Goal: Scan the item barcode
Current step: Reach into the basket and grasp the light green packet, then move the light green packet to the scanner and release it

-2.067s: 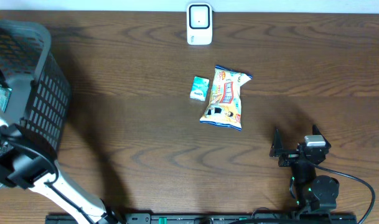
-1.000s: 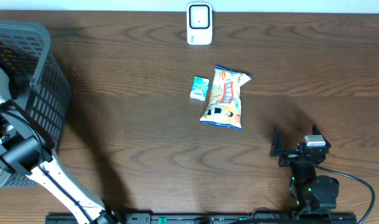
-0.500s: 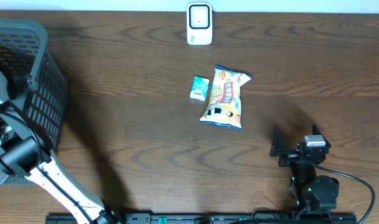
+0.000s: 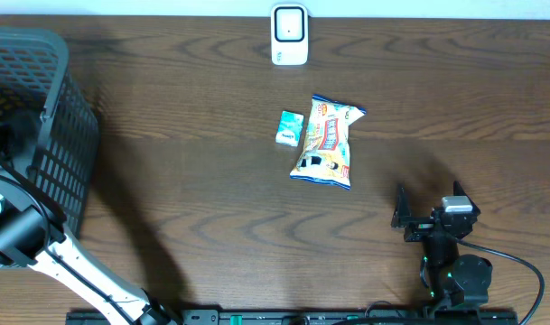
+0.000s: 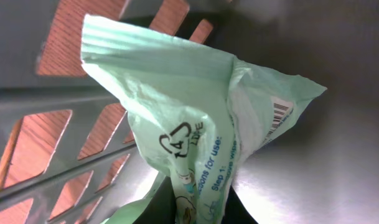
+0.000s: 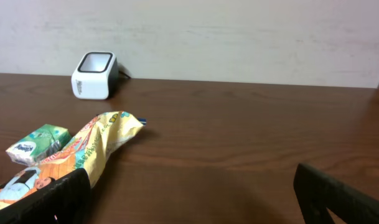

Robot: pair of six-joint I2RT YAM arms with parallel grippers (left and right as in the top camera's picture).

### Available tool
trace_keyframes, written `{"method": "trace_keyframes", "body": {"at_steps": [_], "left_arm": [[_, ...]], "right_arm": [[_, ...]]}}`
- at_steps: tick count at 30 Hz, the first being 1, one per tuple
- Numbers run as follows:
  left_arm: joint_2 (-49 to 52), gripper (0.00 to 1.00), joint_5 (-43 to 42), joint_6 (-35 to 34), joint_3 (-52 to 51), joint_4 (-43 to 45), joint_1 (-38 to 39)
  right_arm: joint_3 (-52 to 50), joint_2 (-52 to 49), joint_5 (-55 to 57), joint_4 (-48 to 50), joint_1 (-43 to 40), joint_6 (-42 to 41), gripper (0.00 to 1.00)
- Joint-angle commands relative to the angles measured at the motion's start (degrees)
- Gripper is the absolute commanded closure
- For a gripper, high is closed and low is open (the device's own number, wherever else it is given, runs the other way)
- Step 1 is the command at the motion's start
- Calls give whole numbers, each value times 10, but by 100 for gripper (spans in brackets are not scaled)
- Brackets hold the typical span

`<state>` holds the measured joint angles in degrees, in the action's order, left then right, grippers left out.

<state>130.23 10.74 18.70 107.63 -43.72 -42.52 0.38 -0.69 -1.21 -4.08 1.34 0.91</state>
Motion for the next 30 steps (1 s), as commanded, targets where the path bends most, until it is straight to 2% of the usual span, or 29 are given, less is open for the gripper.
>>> {"method": "trace_keyframes", "body": {"at_steps": [1, 4, 9, 11, 17, 22, 28, 30], "left_arm": [[-59, 93, -18, -50, 7, 3, 14], [-111, 93, -18, -100, 7, 12, 20], [-222, 93, -28, -239, 7, 6, 33], [-267, 93, -83, -257, 7, 0, 39], [-375, 93, -344, -267, 7, -7, 64], [-400, 93, -530, -314, 7, -23, 120], [-386, 93, -535, -323, -22, -51, 256], [-374, 93, -514, -323, -30, -51, 306]], "right_arm": [[0, 3, 4, -4, -2, 0, 1], [0, 3, 4, -4, -2, 0, 1], [0, 3, 4, -4, -2, 0, 1], [0, 3, 4, -4, -2, 0, 1], [0, 3, 4, -4, -2, 0, 1], [0, 3, 4, -4, -2, 0, 1], [0, 3, 4, -4, -2, 0, 1], [0, 3, 4, -4, -2, 0, 1]]}}
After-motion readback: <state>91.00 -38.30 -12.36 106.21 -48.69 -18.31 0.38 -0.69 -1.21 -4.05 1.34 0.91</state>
